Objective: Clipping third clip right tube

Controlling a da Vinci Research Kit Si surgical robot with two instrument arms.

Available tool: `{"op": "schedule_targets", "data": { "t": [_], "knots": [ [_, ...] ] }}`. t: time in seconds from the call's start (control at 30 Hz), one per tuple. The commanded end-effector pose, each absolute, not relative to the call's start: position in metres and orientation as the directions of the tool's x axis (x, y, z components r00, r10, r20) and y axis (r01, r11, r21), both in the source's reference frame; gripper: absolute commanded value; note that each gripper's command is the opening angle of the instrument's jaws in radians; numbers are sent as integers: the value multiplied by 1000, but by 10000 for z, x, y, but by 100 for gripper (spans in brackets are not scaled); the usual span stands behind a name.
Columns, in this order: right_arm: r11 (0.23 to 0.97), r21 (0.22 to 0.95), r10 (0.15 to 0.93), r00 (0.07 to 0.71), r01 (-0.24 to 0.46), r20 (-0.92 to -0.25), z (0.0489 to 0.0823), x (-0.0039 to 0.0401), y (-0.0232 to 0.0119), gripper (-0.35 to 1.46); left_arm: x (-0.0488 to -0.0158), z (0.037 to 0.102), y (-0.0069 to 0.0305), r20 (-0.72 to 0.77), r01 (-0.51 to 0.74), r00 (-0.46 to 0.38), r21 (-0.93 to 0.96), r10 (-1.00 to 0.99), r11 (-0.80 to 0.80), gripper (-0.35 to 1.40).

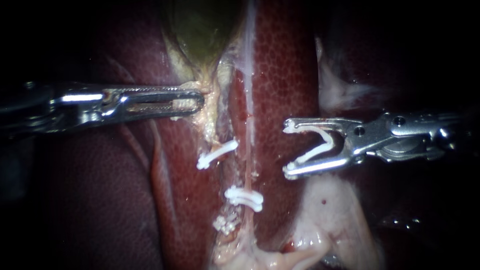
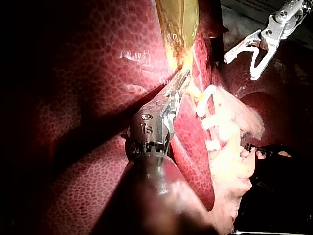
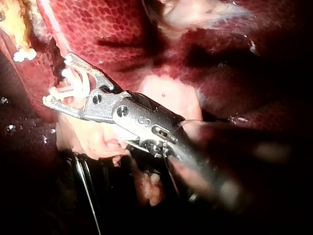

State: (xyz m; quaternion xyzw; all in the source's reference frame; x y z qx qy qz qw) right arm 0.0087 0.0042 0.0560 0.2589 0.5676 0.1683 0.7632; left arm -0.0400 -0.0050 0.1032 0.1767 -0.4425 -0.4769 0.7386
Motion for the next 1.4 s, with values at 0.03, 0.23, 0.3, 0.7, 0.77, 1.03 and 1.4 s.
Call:
{"op": "schedule_targets", "data": {
  "t": [0.03, 0.23, 0.3, 0.7, 0.77, 1.03, 1.4],
  "knots": [
    [809, 586, 551, 299, 37, -779, 560, 87, 42, 60, -400, 1032, -50, 486, 547, 154, 683, -861, 483, -35],
    [809, 586, 551, 299, 36, -779, 560, 87, 42, 60, -391, 1025, -45, 482, 541, 157, 689, -862, 483, -35],
    [809, 586, 551, 299, 36, -779, 561, 87, 42, 60, -384, 1020, -40, 480, 546, 155, 687, -863, 480, -35],
    [810, 585, 550, 299, 35, -780, 564, 89, 41, 60, -339, 975, -9, 481, 569, 103, 689, -871, 448, -35],
    [810, 585, 550, 299, 35, -780, 564, 90, 40, 60, -336, 970, -7, 486, 571, 99, 687, -868, 450, -35],
    [812, 582, 547, 299, 37, -782, 570, 92, 37, 60, -334, 967, -8, 486, 571, 97, 687, -868, 449, -35],
    [742, 670, 632, 308, 23, -711, 631, 110, 10, 59, -334, 968, -9, 487, 572, 96, 687, -868, 449, -35]
  ]
}}
